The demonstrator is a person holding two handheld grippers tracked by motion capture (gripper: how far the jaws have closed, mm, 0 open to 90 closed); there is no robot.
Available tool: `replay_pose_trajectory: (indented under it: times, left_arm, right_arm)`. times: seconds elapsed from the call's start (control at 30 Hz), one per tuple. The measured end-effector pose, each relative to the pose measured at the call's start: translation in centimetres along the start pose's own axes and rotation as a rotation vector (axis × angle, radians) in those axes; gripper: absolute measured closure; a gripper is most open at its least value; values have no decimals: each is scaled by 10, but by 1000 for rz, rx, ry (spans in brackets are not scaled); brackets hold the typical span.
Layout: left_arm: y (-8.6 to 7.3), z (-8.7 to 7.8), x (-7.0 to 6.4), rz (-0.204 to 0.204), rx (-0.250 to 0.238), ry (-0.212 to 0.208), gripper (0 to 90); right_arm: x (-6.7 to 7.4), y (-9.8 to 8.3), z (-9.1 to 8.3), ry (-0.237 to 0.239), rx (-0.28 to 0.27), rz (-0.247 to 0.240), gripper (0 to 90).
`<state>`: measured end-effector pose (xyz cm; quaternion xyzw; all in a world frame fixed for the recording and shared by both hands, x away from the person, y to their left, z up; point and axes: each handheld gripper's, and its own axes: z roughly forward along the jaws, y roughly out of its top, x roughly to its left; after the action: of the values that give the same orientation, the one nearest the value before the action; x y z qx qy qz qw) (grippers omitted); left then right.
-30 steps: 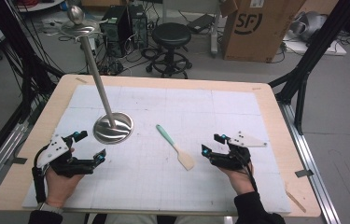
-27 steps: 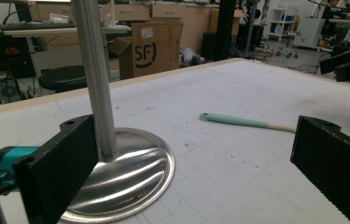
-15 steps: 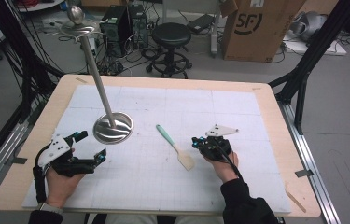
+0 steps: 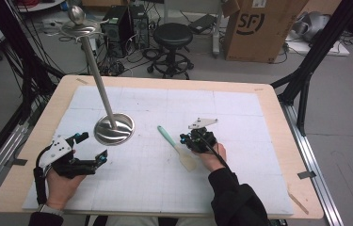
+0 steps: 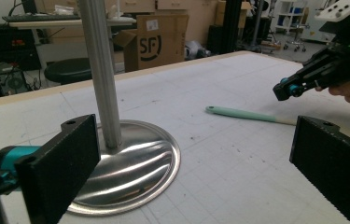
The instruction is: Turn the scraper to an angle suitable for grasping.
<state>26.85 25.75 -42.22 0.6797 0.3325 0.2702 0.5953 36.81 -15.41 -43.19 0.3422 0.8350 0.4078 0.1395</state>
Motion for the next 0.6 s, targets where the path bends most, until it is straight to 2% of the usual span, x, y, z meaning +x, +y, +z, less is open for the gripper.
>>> replay_pose_trajectory:
  times: [0.1, 0.33, 0.6]
  left_arm:
    - [0, 0, 0, -1, 0, 0, 22]
    - [0, 1, 1, -11, 10, 11, 22]
    - [-1, 1, 1, -13, 13, 7, 22]
  right_arm:
    - [-4, 1, 5, 31, 4, 37, 895]
    - [-10, 6, 16, 44, 43, 75, 894]
    - [-5, 13, 30, 34, 68, 43, 894]
